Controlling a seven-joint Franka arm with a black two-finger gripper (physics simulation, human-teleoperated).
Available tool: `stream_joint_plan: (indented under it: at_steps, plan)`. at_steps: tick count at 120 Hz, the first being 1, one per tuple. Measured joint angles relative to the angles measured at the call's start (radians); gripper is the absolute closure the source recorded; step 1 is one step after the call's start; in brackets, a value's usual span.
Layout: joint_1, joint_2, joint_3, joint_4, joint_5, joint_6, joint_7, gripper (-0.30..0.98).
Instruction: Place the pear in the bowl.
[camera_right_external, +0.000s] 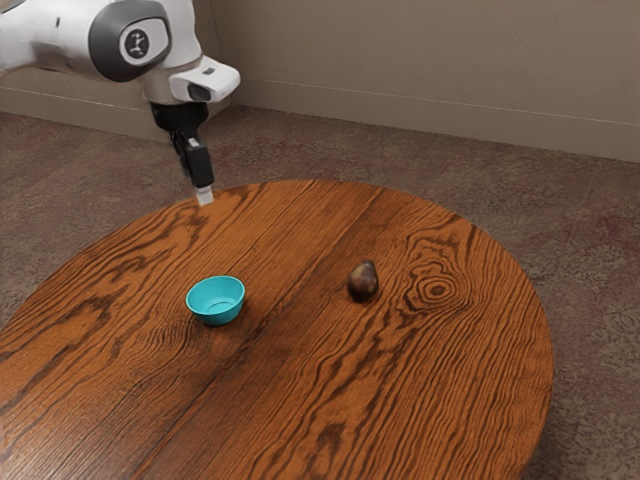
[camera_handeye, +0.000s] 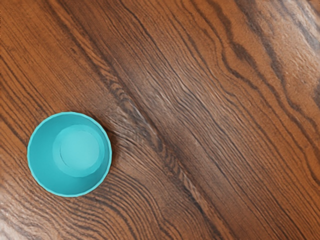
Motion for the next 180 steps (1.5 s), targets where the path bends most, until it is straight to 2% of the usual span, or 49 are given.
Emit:
stream_joint_plan:
  at_steps: [22,30,66,75,107,141,173,180]
  plan:
    - [-0.016,0.009,0.002,0.0,-0.001,0.035,0.075,0.0]
    - [-0.02,0.026,0.002,0.002,-0.021,0.042,0.096,0.0]
    - [-0.027,0.464,0.001,0.36,-0.169,0.099,0.167,0.0]
    - [-0.031,0.542,0.0,0.372,-0.193,0.164,0.182,0.0]
    - [-0.049,0.758,-0.006,0.367,-0.366,0.504,0.244,0.0]
    - [-0.063,0.851,-0.005,0.373,-0.532,0.667,0.29,0.0]
    - [-0.072,0.901,-0.005,0.374,-0.602,0.717,0.318,-0.01]
    - [-0.074,0.901,-0.005,0.374,-0.607,0.725,0.322,0.05]
